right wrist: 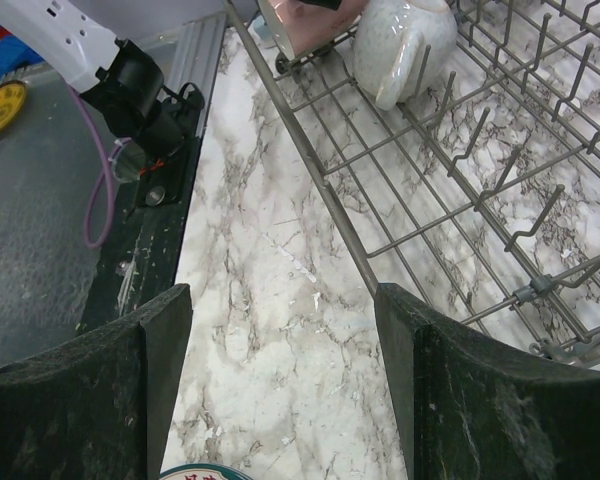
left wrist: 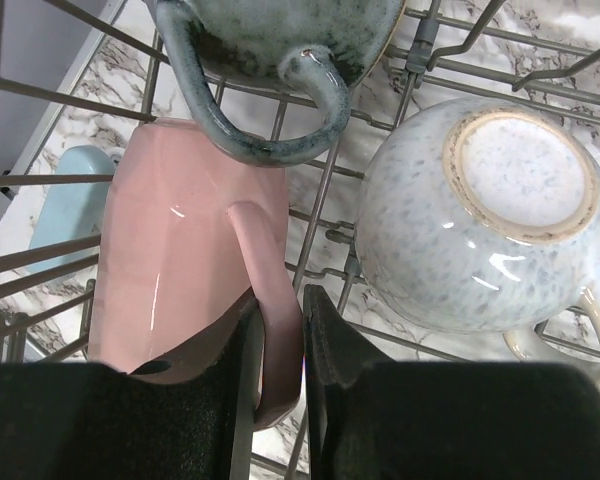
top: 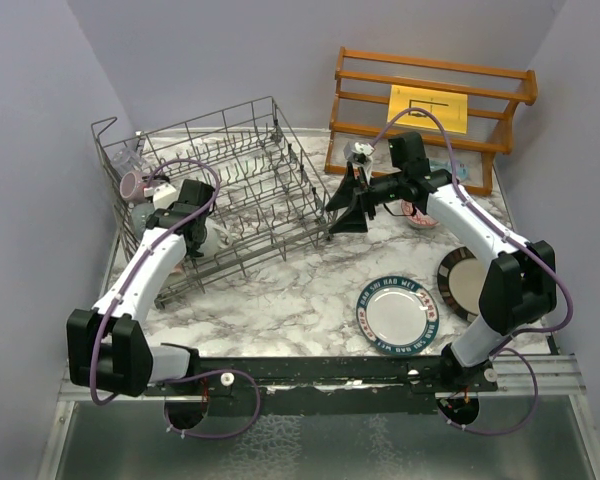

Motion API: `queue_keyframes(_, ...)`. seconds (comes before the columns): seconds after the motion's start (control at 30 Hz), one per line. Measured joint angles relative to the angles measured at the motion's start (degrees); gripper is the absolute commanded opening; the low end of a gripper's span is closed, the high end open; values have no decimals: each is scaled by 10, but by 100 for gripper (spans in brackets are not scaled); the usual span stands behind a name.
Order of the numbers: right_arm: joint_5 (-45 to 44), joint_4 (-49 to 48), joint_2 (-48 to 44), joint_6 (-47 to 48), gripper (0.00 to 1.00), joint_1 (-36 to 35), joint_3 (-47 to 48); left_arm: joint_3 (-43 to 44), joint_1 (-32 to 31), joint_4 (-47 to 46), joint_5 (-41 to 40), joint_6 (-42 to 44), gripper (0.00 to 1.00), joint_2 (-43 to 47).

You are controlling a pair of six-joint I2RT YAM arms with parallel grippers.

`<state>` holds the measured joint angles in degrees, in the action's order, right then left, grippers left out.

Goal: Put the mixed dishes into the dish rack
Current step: Pick up the cup from the dish rack.

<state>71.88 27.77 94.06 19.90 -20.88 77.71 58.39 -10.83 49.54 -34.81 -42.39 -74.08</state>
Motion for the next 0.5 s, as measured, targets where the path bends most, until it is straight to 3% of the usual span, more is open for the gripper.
queue_keyframes(0.5,3,-4,0,-1,73,0,0,1,-82,1,-117,-44,0,45)
